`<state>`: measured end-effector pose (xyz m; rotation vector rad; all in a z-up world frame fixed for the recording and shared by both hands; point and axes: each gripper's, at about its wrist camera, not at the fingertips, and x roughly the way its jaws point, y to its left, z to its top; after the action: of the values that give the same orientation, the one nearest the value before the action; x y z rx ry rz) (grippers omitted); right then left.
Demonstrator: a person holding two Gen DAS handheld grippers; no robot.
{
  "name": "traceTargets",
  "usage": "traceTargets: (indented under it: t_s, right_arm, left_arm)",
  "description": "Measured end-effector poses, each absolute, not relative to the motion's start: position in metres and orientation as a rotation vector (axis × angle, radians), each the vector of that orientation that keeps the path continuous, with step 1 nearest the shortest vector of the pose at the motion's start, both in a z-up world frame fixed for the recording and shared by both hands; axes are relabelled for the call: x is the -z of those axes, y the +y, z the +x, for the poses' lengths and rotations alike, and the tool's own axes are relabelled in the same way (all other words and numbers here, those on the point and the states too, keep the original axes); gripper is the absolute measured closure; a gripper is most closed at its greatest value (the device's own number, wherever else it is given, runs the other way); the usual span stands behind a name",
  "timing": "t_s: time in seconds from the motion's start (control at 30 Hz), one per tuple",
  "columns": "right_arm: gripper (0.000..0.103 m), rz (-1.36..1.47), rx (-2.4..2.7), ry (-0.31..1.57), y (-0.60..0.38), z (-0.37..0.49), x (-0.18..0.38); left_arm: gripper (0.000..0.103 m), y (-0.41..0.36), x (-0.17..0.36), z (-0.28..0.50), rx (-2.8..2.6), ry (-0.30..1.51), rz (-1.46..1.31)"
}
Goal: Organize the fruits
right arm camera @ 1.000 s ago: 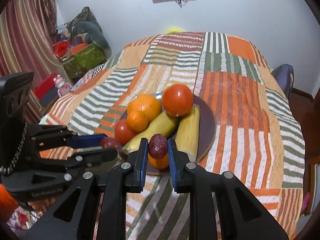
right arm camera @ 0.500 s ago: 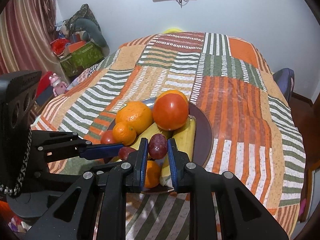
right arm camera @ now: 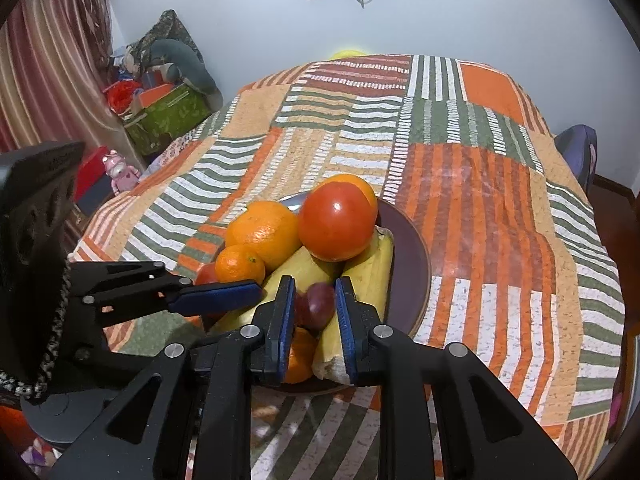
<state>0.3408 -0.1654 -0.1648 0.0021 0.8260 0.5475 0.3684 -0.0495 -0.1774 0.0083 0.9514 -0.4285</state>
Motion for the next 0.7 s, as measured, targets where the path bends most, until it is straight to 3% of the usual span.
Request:
traceTargets:
  t_s: [0.3, 0.7]
  right_arm:
    - [0.077, 0.002, -0.518, 0.73, -0.177, 0.322, 0.134]
    - [0.076, 0.048, -0.477, 0.514, -0.196, 0.239, 0.053]
  left_arm:
    - [0.067, -0.034, 0.151, 0.346, 0.387, 0.884, -0.017]
    - [0.066, -0.001, 0.041, 0.251, 0.28, 0.559, -0.035]
